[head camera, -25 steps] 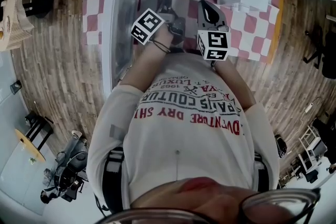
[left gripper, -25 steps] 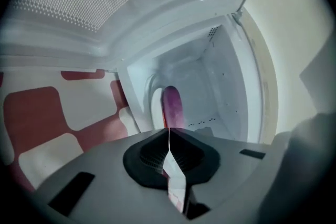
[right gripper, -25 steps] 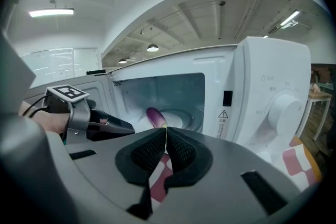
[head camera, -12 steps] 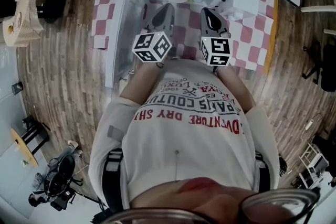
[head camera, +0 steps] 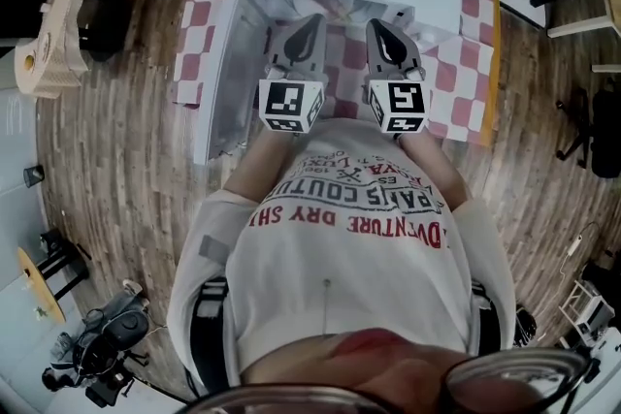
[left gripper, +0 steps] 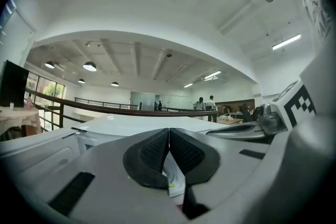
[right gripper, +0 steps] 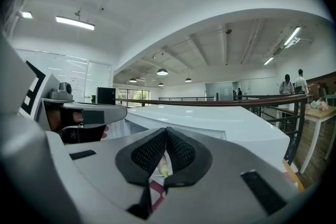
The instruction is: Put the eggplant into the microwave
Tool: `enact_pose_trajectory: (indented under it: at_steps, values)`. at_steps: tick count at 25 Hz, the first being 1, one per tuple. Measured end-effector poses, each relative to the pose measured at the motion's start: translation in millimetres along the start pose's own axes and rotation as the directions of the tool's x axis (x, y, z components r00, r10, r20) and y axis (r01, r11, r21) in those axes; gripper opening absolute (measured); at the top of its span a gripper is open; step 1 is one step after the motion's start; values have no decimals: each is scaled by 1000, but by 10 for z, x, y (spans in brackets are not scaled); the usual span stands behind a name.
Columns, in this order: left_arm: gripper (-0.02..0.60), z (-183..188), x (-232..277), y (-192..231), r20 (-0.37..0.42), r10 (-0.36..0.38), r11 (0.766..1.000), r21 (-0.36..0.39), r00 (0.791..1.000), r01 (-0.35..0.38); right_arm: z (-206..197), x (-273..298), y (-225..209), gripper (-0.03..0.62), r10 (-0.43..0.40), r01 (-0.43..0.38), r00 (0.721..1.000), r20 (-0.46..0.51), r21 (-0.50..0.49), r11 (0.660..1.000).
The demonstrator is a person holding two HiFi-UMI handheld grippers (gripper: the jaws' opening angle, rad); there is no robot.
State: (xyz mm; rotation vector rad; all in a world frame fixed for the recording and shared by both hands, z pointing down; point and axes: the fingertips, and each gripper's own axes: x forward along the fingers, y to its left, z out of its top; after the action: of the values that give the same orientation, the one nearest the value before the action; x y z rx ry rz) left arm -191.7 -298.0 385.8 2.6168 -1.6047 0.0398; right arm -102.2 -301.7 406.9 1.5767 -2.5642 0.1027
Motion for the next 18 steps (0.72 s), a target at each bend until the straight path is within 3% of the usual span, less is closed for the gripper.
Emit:
enact_pose_trajectory:
  at_steps: [10,18]
  values:
    - [26,46,-8,-66,19,-3,1000,-25,1000,4,40,-87,19,25,48,-48,998,28,0,999]
    - [26,53,-3,-162,5,-1,1000,11,1000,1,-24,-116,-8,25,28,-28,1000,-8,-23,999]
